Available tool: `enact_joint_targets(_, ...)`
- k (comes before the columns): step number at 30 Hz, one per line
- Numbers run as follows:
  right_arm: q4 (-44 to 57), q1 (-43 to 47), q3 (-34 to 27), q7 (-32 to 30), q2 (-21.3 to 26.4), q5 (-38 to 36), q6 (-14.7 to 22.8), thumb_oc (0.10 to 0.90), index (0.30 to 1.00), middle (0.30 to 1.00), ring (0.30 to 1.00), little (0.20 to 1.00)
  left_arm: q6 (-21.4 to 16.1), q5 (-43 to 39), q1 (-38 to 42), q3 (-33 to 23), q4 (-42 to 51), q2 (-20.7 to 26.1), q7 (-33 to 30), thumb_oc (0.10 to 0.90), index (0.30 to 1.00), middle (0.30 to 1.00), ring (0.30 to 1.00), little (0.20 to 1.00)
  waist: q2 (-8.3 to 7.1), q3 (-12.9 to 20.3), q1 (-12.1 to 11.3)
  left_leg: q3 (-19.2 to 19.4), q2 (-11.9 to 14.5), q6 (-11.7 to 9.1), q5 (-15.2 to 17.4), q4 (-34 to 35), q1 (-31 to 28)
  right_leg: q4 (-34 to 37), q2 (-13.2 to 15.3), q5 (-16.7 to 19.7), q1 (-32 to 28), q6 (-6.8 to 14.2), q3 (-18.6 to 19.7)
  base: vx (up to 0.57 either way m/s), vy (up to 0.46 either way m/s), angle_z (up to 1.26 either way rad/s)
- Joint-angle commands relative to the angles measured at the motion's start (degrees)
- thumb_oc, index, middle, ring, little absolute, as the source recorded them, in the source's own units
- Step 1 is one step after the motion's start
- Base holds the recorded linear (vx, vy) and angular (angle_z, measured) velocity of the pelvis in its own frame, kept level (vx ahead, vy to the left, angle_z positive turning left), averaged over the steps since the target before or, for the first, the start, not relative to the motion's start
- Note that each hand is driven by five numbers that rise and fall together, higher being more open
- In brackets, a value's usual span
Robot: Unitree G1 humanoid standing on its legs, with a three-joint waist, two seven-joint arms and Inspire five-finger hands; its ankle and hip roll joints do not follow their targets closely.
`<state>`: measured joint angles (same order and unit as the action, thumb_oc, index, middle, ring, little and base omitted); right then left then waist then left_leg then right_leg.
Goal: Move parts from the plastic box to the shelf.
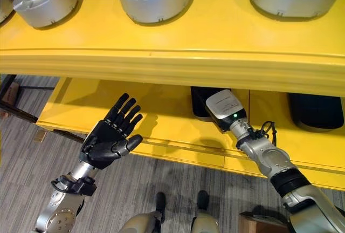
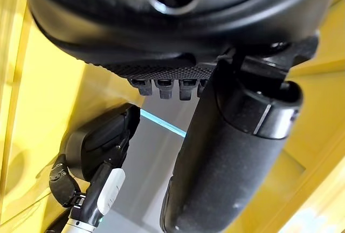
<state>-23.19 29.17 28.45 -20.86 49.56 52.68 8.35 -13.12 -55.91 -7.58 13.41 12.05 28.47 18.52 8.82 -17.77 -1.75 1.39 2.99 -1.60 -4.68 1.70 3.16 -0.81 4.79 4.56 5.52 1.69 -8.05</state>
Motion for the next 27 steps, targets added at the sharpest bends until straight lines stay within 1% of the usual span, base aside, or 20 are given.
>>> enact_joint_targets(1, 2.11, 4.33, -2.36, -7.22, 0.19, -3.25, -0.33, 0.900, 1.000, 1.000, 1.000, 1.000, -6.41, -0.95, 1.72, 0.70, 7.18, 0.61, 2.67, 0.900, 1.000, 1.000, 1.000, 1.000, -2.26, 4.84, -0.51, 0.15, 5.21, -3.52, -2.17, -2.17, -0.07, -5.51, 3.51, -4.49, -0.27, 0.90, 1.22, 0.00, 0.000, 0.00)
enact_joint_targets(6, 4.16, 3.37, -3.83, -9.03, -0.39, -4.14, 1.71, 0.900, 1.000, 1.000, 1.000, 1.000, -6.82, -0.82, 1.37, 1.07, 7.39, 0.49, 2.38, 0.900, 1.000, 1.000, 1.000, 1.000, -2.08, 5.05, -0.27, 0.26, 5.17, -3.52, -2.12, -2.09, -0.22, -5.38, 3.54, -4.48, -0.39, 0.96, 1.32, 0.00, 0.000, 0.00)
enact_joint_targets(11, 6.45, 2.03, -4.66, -8.27, -1.52, -4.22, 2.93, 0.900, 1.000, 1.000, 1.000, 1.000, -6.68, -0.85, 1.12, 0.93, 7.48, 0.23, 2.21, 0.900, 1.000, 1.000, 1.000, 1.000, -1.97, 5.34, -0.02, 0.23, 5.18, -3.55, -2.34, -1.99, -0.46, -5.21, 3.44, -4.55, -0.68, 0.87, 1.48, 0.01, -0.001, 0.00)
enact_joint_targets(12, 7.57, 0.68, -4.96, -7.70, -1.94, -3.68, 3.37, 0.900, 1.000, 1.000, 1.000, 1.000, -6.50, -1.17, 0.28, 0.50, 7.42, 0.28, 2.88, 0.900, 1.000, 1.000, 1.000, 1.000, -2.05, 5.69, 0.03, 0.20, 5.16, -3.59, -2.28, -2.12, -0.72, -4.97, 3.46, -4.55, -1.18, 0.91, 1.52, 0.07, -0.010, 0.00)
enact_joint_targets(18, 9.41, 0.33, -3.68, -6.37, -1.70, -3.80, 2.13, 0.900, 1.000, 1.000, 1.000, 1.000, -7.15, -1.28, 0.68, 0.87, 7.08, 0.39, 2.95, 0.900, 1.000, 1.000, 1.000, 1.000, -2.04, 5.81, 0.16, 0.17, 5.18, -3.54, -2.44, -2.13, -0.46, -5.26, 3.48, -4.57, -0.72, 0.92, 1.52, 0.01, -0.002, 0.00)
enact_joint_targets(23, 9.41, 0.14, -3.29, -7.82, -1.91, -4.09, 2.44, 0.900, 1.000, 1.000, 1.000, 1.000, -7.85, -0.97, 0.97, 1.26, 6.83, 0.50, 2.53, 0.900, 1.000, 1.000, 1.000, 1.000, -2.27, 5.64, 0.31, 0.25, 5.31, -3.48, -2.21, -2.17, -0.53, -5.23, 3.40, -4.50, -0.79, 0.91, 1.71, 0.00, 0.000, 0.00)
enact_joint_targets(27, 9.69, -0.22, -3.95, -9.64, -2.50, -4.61, 4.16, 0.900, 1.000, 1.000, 1.000, 1.000, -7.46, -0.77, 0.98, 1.30, 7.09, 0.48, 2.13, 0.900, 1.000, 1.000, 1.000, 1.000, -2.35, 5.88, 0.38, 0.26, 5.28, -3.44, -2.14, -2.08, -0.91, -5.04, 3.37, -4.48, -1.21, 0.93, 1.72, 0.00, 0.000, 0.00)
